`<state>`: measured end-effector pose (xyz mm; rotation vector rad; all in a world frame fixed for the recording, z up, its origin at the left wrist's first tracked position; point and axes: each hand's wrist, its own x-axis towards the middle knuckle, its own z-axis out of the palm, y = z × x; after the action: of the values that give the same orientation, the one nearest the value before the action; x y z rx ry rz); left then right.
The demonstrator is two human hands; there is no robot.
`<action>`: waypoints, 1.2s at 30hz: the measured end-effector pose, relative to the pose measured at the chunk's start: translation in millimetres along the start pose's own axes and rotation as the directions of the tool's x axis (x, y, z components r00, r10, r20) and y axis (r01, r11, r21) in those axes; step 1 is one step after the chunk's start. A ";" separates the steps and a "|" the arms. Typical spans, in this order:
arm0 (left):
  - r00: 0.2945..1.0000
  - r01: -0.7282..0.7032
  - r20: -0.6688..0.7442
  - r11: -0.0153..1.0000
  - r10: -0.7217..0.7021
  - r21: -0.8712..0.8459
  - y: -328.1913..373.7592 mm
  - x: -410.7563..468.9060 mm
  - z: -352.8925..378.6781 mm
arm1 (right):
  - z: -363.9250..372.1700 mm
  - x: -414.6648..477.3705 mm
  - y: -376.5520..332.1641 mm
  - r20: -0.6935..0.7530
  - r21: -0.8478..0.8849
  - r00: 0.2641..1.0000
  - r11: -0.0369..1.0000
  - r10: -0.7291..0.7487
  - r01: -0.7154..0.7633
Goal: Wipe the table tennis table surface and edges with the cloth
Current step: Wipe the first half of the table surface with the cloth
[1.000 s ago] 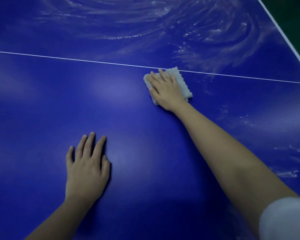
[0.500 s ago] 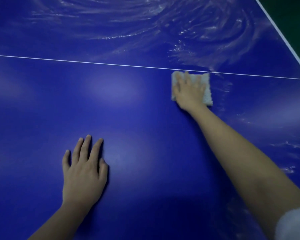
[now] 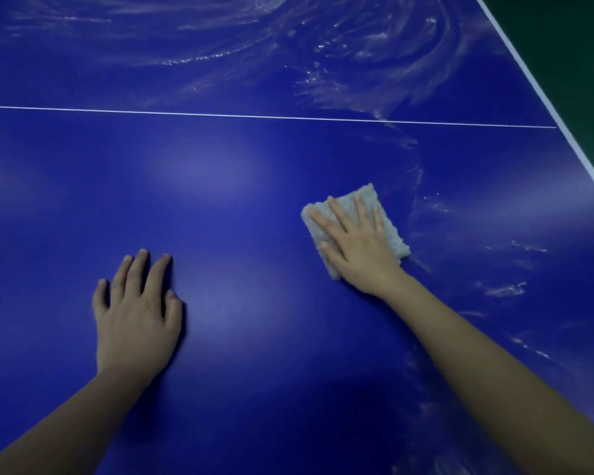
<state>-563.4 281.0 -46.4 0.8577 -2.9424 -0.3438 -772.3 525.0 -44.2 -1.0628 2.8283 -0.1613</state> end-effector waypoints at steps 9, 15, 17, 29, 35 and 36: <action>1.000 -0.015 -0.015 1.000 0.015 -0.017 -4.4 1.1 5.5 | -13.1 -67.2 25.7 0.038 0.063 0.941 0.939 0.335 -0.337; 0.999 -0.031 -0.032 0.999 0.030 -0.035 -4.7 1.1 6.2 | 7.5 -131.7 -11.0 0.068 0.026 0.996 0.998 -0.053 0.052; 0.999 -0.034 -0.037 0.999 0.033 -0.040 -5.1 1.3 6.2 | 1.1 -119.6 20.5 0.016 -0.010 0.984 0.985 0.175 -0.175; 0.994 -0.087 -0.069 0.993 0.081 -0.082 -6.7 1.2 5.4 | 18.2 -253.3 -67.6 0.189 -0.070 0.940 0.951 -0.283 0.300; 0.948 -0.319 -0.037 0.943 0.317 -0.093 -0.7 -32.9 -12.6 | -8.1 -245.1 -27.2 0.172 0.146 0.955 0.952 0.243 -0.269; 0.931 -0.365 -0.011 0.926 0.366 -0.094 0.6 -49.1 -14.9 | -10.4 -246.4 -31.4 0.181 0.126 0.937 0.938 0.299 -0.324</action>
<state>-520.5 304.9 -31.4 0.2829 -2.9760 -0.4549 -569.3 664.9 -12.1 -0.5564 2.7395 -0.2483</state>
